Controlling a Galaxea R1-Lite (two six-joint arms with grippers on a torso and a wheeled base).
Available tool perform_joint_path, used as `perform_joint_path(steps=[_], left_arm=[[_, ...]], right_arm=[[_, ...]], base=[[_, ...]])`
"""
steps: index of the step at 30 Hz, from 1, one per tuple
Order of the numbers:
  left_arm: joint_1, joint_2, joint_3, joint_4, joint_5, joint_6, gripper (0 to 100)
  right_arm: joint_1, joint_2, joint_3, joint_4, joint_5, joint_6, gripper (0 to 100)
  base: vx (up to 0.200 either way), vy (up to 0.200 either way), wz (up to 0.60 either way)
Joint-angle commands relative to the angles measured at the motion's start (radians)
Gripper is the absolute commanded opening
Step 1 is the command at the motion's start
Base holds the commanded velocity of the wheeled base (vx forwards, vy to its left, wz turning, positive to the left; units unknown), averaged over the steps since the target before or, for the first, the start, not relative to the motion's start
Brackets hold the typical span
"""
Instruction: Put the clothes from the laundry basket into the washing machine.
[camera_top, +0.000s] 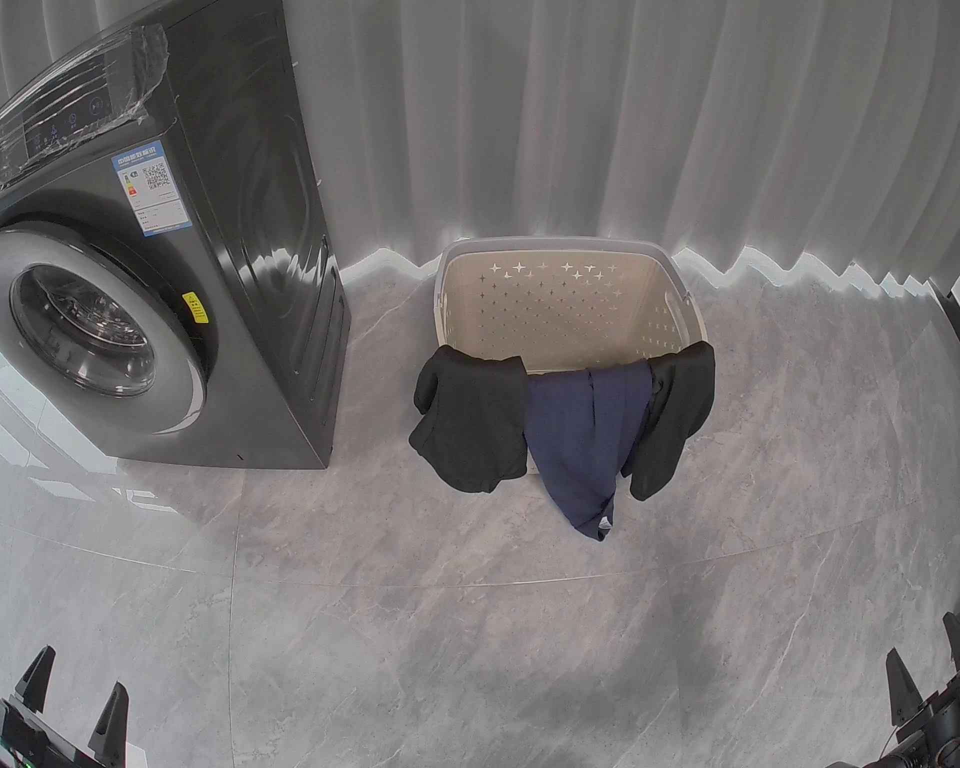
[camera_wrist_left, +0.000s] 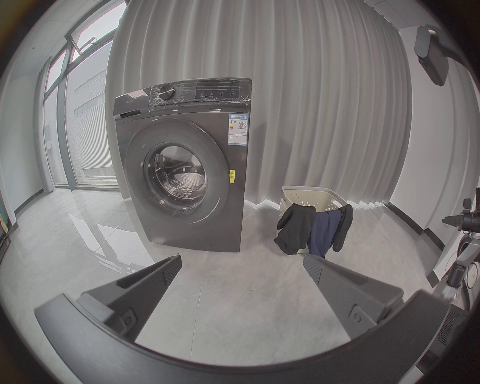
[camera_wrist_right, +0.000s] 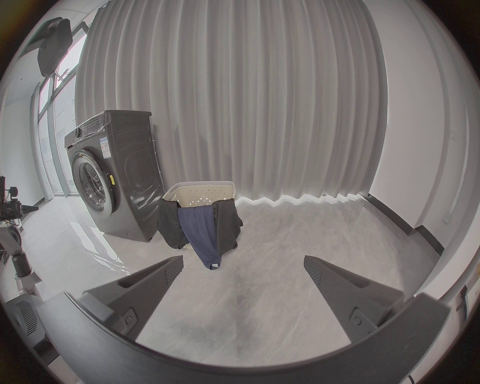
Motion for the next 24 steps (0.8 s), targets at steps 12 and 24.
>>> perform_joint_path(steps=[12,24], left_arm=[[0.000,-0.017,0.016,0.000,-0.001,0.002,100],[0.000,-0.017,0.016,0.001,-0.001,0.002,100]], right_arm=[[0.000,-0.016,0.018,0.000,0.000,0.000,100],[0.000,-0.016,0.018,-0.001,0.000,0.000,100]], base=[[0.000,-0.200,0.00],[0.050,-0.050,0.00]])
